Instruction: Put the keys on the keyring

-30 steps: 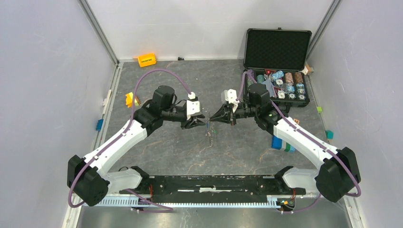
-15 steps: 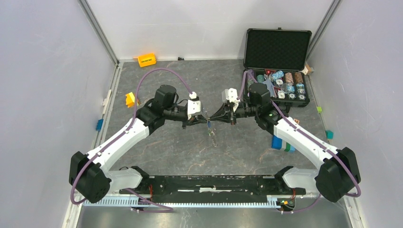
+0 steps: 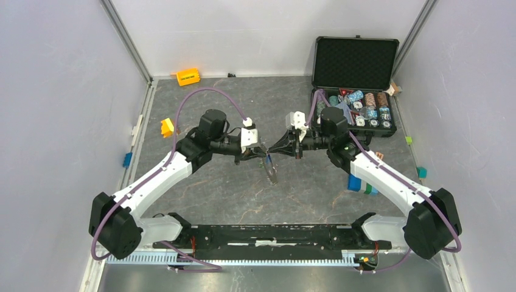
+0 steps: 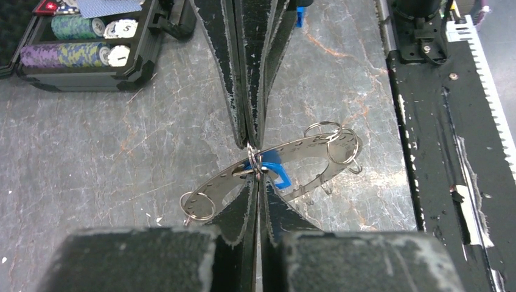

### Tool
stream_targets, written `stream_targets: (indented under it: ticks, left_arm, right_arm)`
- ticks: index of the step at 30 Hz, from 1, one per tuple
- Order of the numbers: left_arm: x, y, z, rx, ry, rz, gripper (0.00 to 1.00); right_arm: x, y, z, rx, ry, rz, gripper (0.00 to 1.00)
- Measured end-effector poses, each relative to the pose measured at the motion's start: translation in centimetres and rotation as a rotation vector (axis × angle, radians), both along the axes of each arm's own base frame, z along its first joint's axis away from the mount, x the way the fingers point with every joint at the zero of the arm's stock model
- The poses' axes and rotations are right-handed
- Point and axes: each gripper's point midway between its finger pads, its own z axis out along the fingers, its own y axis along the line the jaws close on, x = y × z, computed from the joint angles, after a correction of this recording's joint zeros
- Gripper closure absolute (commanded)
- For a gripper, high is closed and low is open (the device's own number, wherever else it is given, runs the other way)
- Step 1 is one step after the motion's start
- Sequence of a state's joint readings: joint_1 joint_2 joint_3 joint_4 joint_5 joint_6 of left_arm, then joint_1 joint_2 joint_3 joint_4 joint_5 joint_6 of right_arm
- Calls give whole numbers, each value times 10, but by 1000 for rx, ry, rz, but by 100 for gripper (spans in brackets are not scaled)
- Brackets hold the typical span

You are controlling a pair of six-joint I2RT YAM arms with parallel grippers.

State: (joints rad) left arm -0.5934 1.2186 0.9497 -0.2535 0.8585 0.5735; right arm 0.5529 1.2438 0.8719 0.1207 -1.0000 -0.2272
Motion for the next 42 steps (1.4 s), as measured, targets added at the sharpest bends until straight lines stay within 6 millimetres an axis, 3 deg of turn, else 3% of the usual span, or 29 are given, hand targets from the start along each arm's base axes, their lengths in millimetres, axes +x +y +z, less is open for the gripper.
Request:
stream_targets:
  ticks: [16, 32, 34, 42]
  left_arm:
    - [16, -9, -10, 39, -37, 118, 98]
    - [18, -17, -19, 62, -34, 136, 98]
    - [19, -16, -19, 65, -39, 148, 98]
    - [15, -11, -7, 51, -68, 150, 98]
  right_arm:
    - [21, -3, -3, 17, 116, -146, 100]
    - [24, -3, -12, 22, 126, -160, 100]
    - [24, -5, -16, 1, 108, -160, 94]
    - [25, -16, -12, -29, 33, -158, 54]
